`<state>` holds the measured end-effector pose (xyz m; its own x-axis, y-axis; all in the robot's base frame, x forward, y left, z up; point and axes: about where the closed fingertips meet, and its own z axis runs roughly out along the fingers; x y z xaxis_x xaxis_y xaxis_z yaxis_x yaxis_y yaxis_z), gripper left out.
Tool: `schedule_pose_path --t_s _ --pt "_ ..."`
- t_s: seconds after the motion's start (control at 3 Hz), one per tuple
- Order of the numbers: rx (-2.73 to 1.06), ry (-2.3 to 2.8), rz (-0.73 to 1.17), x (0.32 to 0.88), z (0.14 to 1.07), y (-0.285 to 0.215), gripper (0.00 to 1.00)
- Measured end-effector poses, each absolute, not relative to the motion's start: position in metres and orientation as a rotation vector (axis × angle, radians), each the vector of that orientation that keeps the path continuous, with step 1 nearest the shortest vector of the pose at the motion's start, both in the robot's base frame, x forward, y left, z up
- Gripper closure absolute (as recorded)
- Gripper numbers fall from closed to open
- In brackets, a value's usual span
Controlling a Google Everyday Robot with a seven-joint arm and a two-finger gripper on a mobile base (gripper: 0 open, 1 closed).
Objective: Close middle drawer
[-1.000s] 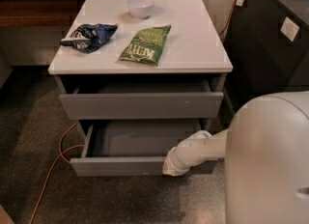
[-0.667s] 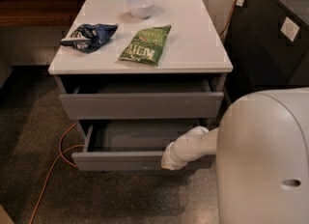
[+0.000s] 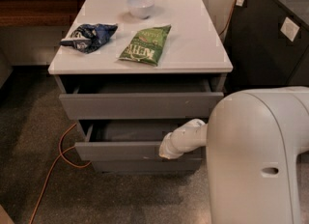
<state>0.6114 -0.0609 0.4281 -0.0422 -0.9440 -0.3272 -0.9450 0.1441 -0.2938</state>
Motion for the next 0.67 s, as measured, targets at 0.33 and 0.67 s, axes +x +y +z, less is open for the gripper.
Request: schedule_pose_path --t_s 0.33,0.67 --pt "-1.784 1.973 -0.025 0.634 0.431 -0.059 1.0" --pt "-1.772 1.96 -0.039 0.65 0.433 -0.056 1.0"
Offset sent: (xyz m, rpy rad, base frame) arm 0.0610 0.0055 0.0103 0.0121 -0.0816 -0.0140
